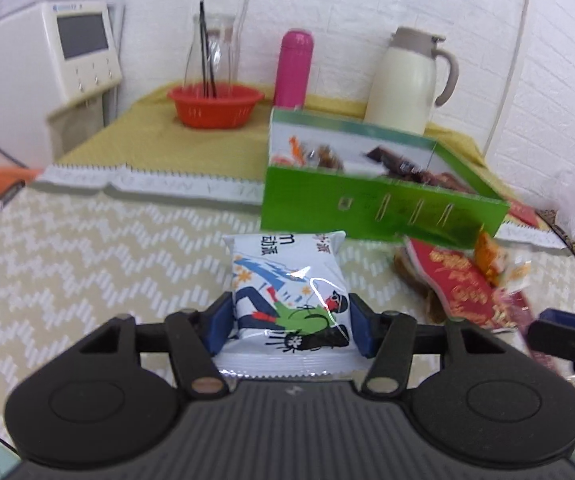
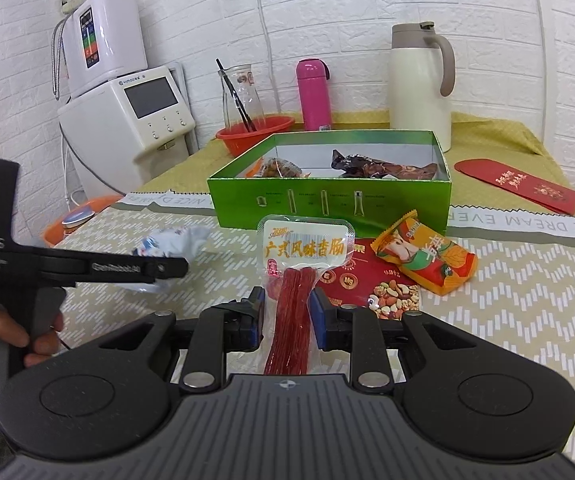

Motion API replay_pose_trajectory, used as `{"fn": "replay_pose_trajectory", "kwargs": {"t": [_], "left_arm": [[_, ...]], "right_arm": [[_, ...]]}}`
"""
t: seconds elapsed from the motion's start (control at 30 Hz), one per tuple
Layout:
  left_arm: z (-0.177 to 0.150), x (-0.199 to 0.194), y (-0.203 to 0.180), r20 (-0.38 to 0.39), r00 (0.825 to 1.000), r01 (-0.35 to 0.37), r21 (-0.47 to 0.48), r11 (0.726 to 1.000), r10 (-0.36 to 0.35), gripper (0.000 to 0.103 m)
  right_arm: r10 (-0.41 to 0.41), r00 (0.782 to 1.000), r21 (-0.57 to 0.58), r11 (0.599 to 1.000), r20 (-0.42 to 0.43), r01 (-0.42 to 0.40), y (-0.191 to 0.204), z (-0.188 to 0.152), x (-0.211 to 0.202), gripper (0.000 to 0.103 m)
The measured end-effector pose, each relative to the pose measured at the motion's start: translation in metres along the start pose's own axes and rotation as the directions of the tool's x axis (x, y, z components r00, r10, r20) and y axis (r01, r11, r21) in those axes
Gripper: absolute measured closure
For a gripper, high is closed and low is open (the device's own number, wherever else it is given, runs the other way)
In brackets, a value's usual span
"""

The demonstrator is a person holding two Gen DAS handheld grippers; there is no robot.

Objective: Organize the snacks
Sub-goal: 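Lift both packs and lower them into the green box, then grasp the red nut pack with the left gripper while the right gripper grasps the orange snack bag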

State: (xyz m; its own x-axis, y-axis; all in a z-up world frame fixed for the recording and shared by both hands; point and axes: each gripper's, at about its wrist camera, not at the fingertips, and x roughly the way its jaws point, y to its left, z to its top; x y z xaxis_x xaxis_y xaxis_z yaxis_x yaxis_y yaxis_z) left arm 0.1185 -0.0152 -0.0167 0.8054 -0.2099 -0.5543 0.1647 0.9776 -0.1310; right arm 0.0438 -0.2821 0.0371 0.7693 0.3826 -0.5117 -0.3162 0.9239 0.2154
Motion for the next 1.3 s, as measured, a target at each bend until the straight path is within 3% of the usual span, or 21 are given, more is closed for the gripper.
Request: {"fn": "replay_pose_trajectory", "kwargs": {"t": [0.17, 0.43, 0.57, 0.73, 0.97, 1.03, 1.07, 1.1, 1.3], "left_arm": [[0.014, -0.023, -0.024, 0.092, 0.996, -0.003, 0.075, 0.997, -0.004, 0.045], [0.028, -0.013, -0.024, 0.104, 0.994, 0.027, 0.076, 0.997, -0.035, 0.045], [0.058, 0.015, -0.024, 0.129, 0.991, 0.02, 0.093, 0.995, -0.032, 0.045], [0.108, 0.076, -0.025, 0.117, 0.99, 0.069, 0.081, 0.994, -0.078, 0.045], [0.117, 0.137, -0.03, 0.061, 0.995, 0.073, 0.082, 0.994, -0.078, 0.043], [0.115, 0.142, -0.031, 0.073, 0.995, 0.052, 0.106, 0.993, -0.06, 0.027], [0.114, 0.142, -0.032, 0.089, 0.995, 0.042, 0.121, 0.992, -0.053, 0.027], [0.113, 0.141, -0.032, 0.097, 0.994, 0.036, 0.138, 0.99, -0.049, 0.026], [0.114, 0.119, -0.021, 0.147, 0.988, 0.03, 0.128, 0.991, -0.049, 0.01]], "right_arm": [[-0.027, 0.998, -0.003, 1.0, 0.048, 0.028, 0.013, 0.013, 0.006, 0.059], [-0.031, 0.998, -0.015, 0.999, 0.056, 0.032, 0.016, 0.024, 0.01, 0.059], [-0.031, 0.994, 0.0, 1.0, 0.103, 0.031, -0.003, 0.056, 0.022, 0.059], [-0.059, 0.99, 0.069, 0.996, 0.13, 0.051, -0.044, 0.104, 0.067, 0.059], [-0.094, 0.991, 0.161, 0.984, 0.092, 0.078, -0.085, 0.107, 0.127, 0.057], [-0.083, 0.994, 0.195, 0.979, 0.077, 0.066, -0.095, 0.103, 0.135, 0.047], [-0.076, 0.995, 0.214, 0.975, 0.07, 0.059, -0.099, 0.101, 0.137, 0.032], [-0.068, 0.996, 0.235, 0.971, 0.062, 0.052, -0.103, 0.1, 0.138, 0.003], [-0.029, 0.991, 0.286, 0.958, 0.133, -0.01, -0.118, 0.093, 0.104, 0.0]]}}
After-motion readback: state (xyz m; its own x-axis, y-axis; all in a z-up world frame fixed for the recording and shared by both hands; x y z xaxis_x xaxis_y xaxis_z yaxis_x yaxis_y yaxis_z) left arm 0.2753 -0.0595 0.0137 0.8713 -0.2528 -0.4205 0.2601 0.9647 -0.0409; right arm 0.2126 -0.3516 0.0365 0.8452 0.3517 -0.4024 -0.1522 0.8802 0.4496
